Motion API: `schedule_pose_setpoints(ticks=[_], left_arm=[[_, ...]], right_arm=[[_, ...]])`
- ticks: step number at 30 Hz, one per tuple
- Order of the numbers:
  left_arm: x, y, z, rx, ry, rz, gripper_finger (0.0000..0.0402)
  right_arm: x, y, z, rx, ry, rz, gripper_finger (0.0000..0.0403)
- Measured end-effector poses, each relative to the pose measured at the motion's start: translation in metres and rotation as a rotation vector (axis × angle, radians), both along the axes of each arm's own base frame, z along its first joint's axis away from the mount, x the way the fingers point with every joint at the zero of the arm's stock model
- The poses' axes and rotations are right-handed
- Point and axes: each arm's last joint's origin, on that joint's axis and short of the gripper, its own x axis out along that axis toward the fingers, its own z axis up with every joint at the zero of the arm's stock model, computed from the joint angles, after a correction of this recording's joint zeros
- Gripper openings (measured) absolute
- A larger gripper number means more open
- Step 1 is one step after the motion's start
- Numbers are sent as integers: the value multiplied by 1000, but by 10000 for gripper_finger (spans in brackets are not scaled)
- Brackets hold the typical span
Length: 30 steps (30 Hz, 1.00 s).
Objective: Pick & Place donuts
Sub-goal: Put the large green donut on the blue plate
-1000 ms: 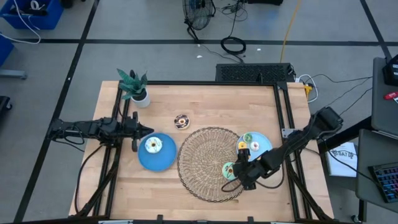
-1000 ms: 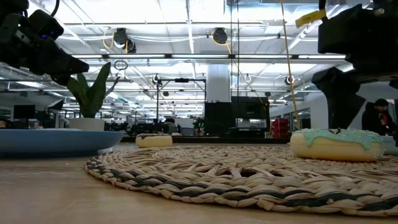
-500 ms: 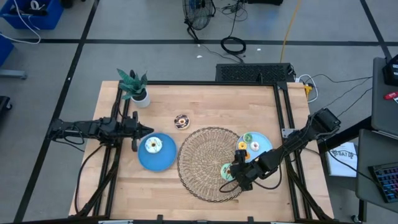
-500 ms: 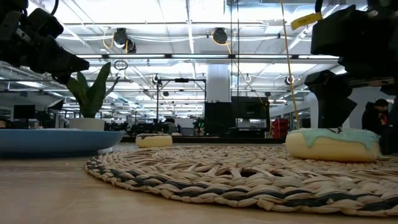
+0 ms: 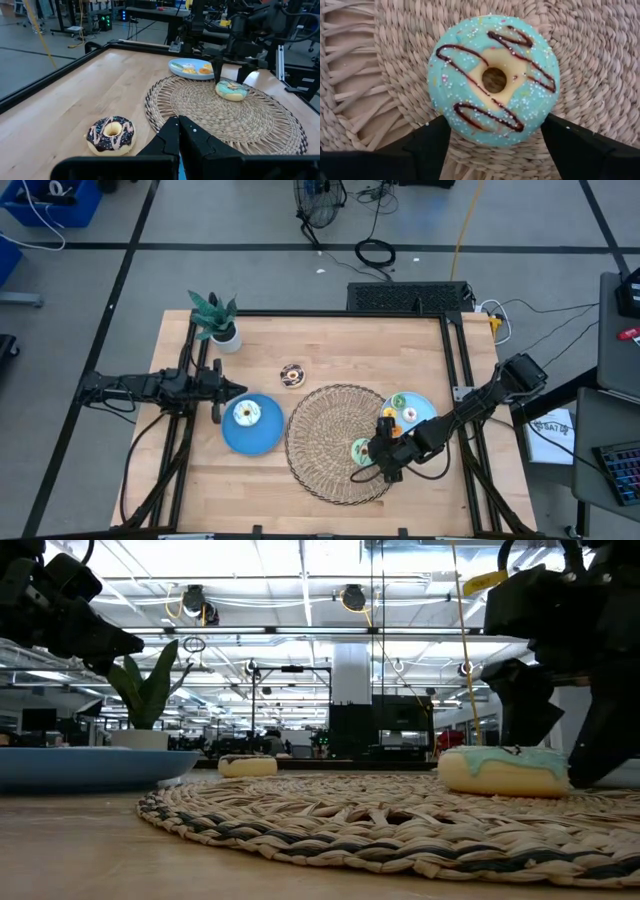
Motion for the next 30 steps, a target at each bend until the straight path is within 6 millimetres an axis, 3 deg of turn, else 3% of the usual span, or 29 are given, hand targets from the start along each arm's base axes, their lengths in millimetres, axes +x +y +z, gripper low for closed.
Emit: schedule_pose_setpoints(ticks=[16,30], left_arm=[[0,0,0,0,0,0,8],[0,0,0,0,1,0,8]], right_arm=[[24,6,16,15,-275,125,265],[65,-22,53,-69,-717,162,265]])
